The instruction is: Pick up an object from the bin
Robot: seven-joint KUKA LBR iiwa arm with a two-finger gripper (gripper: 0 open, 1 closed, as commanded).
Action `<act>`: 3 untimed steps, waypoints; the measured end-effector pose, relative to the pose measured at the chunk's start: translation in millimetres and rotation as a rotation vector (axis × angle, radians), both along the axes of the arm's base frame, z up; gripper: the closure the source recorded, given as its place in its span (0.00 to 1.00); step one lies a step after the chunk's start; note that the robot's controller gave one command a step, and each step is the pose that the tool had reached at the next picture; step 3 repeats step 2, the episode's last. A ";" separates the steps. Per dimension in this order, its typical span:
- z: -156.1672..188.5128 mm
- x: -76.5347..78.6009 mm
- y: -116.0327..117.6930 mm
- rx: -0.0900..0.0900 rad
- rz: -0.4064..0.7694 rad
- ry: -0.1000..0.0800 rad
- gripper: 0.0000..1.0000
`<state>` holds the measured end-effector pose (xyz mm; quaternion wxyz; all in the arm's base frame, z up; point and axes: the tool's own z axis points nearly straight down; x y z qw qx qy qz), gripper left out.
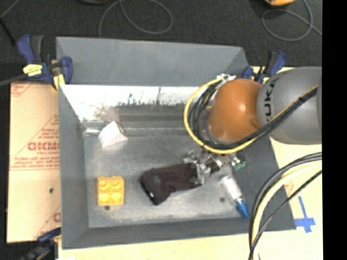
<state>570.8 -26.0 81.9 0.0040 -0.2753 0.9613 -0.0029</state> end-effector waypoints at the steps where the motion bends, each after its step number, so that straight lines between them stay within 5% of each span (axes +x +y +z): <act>1: 0.0 0.0 0.0 0.000 0.000 0.000 1.00; 2: 140.7 -7.5 -14.5 0.000 0.047 -0.004 1.00; 3: 140.7 -7.5 -14.5 0.000 0.047 -0.004 1.00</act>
Offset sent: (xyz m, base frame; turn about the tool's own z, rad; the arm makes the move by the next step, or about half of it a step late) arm -0.0089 -0.0139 0.1397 -0.0504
